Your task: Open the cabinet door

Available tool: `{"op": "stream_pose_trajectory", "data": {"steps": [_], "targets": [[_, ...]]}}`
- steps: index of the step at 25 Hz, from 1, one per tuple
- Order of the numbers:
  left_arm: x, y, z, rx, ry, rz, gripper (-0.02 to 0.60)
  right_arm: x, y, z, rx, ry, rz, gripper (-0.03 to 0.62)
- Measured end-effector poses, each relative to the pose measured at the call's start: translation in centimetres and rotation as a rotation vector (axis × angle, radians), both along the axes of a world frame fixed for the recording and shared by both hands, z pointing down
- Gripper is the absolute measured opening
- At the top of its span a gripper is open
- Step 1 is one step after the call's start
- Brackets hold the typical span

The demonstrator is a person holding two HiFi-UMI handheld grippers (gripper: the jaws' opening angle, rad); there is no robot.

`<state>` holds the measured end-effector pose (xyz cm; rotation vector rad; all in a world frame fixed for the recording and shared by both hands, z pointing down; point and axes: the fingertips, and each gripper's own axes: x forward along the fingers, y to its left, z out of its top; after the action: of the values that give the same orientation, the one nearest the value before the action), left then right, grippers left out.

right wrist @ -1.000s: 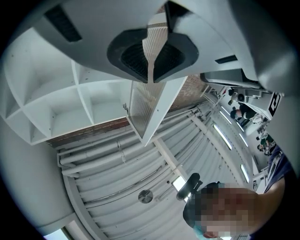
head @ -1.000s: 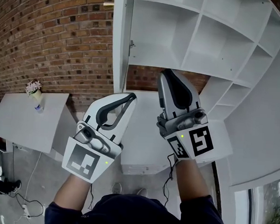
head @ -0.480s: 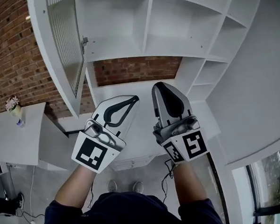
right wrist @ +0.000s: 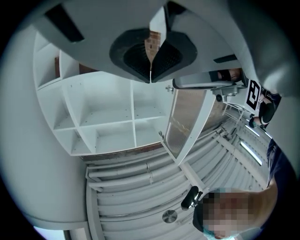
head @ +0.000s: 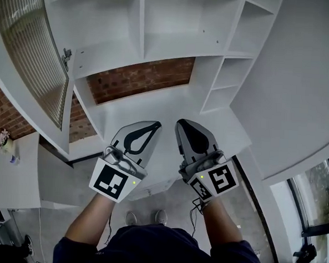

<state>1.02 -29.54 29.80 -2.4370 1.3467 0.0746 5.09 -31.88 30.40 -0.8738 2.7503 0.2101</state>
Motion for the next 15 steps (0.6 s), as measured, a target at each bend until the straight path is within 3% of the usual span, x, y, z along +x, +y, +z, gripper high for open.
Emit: {"op": "stream_pose_trajectory", "data": {"steps": [15], "targets": [[-2.7, -3.3, 2.6, -0.061, 0.028, 0.062, 0.008, -3.0, -2.2, 2.9, -0.079, 0.02, 0.043, 0.028]]}}
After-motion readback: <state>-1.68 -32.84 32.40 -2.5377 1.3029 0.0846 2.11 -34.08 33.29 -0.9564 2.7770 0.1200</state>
